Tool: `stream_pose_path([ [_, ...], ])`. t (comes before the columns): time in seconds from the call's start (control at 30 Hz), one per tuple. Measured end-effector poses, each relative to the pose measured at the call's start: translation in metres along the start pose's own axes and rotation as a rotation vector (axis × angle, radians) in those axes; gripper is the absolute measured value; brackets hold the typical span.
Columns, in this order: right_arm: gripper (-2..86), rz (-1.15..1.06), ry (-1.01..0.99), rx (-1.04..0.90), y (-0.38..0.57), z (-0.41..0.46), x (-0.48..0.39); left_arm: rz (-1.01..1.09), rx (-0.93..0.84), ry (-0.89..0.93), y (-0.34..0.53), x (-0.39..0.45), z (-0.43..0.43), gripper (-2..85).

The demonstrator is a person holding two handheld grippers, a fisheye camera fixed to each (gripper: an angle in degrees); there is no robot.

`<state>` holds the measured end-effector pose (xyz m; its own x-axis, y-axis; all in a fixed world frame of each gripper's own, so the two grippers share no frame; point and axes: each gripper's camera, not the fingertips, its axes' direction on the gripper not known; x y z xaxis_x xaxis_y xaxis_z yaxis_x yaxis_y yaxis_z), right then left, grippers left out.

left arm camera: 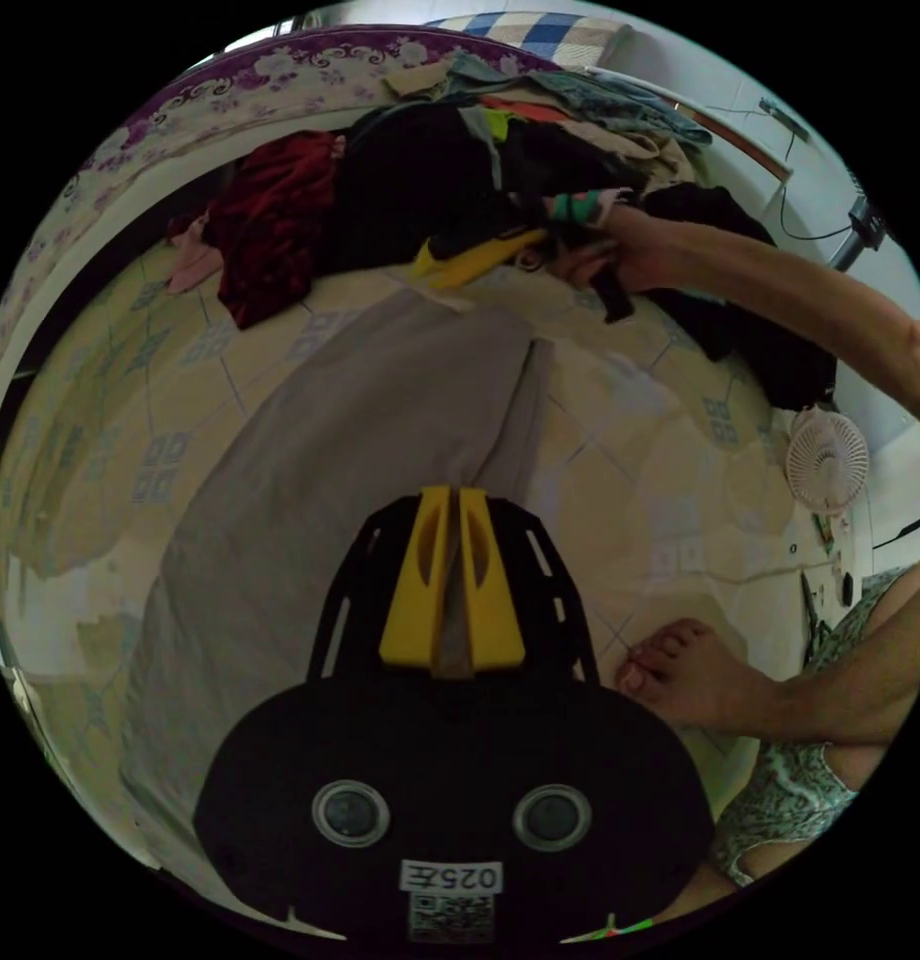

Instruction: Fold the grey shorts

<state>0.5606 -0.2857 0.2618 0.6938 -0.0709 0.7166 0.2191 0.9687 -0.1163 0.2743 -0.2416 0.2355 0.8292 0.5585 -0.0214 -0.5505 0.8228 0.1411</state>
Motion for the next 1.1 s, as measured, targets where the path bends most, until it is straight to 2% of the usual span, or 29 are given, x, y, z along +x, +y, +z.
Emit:
stream_pose_path([
  [0.1,4.9,-0.102,0.089,-0.045,-0.007,0.009,-0.015,-0.022,0.002,0.021,-0.004,-0.007,0.000,-1.7],
  [0.17,0.5,-0.184,0.171,-0.004,-0.004,-0.005,-0.035,-0.032,0.010,0.030,-0.007,-0.011,-0.005,-1.7],
  [0.33,-0.6,-0.226,0.253,0.015,-0.007,-0.038,-0.066,-0.050,0.037,0.044,-0.012,-0.017,-0.025,-1.6],
  [0.43,0.1,-0.226,0.311,-0.113,-0.016,-0.019,-0.053,-0.053,0.009,0.062,-0.016,-0.020,-0.012,-1.7],
  [0.5,2.0,-0.248,0.278,-0.134,-0.017,-0.007,-0.037,-0.072,-0.024,0.088,-0.017,-0.024,0.006,-1.7],
  [0.6,8.8,-0.176,0.228,-0.067,-0.006,-0.020,-0.017,-0.080,0.020,0.125,-0.015,-0.034,0.008,-1.6],
  [0.67,13.5,-0.061,0.181,0.091,0.025,-0.056,-0.012,-0.048,0.045,0.158,-0.013,-0.044,-0.005,-1.4],
  [0.77,14.2,0.137,0.039,0.285,0.092,-0.089,0.004,-0.103,0.164,0.214,-0.005,-0.075,-0.034,0.5],
  [0.9,16.0,0.396,-0.172,0.351,0.171,-0.080,0.036,-0.134,0.276,0.283,-0.011,-0.127,-0.048,5.6],
  [1.0,16.3,0.505,-0.284,0.408,0.207,-0.062,0.048,-0.011,0.231,0.231,-0.050,-0.167,-0.033,6.3],
  [1.1,16.2,0.491,-0.260,0.455,0.205,-0.054,0.040,0.061,0.090,0.329,-0.110,-0.207,-0.004,6.2],
])
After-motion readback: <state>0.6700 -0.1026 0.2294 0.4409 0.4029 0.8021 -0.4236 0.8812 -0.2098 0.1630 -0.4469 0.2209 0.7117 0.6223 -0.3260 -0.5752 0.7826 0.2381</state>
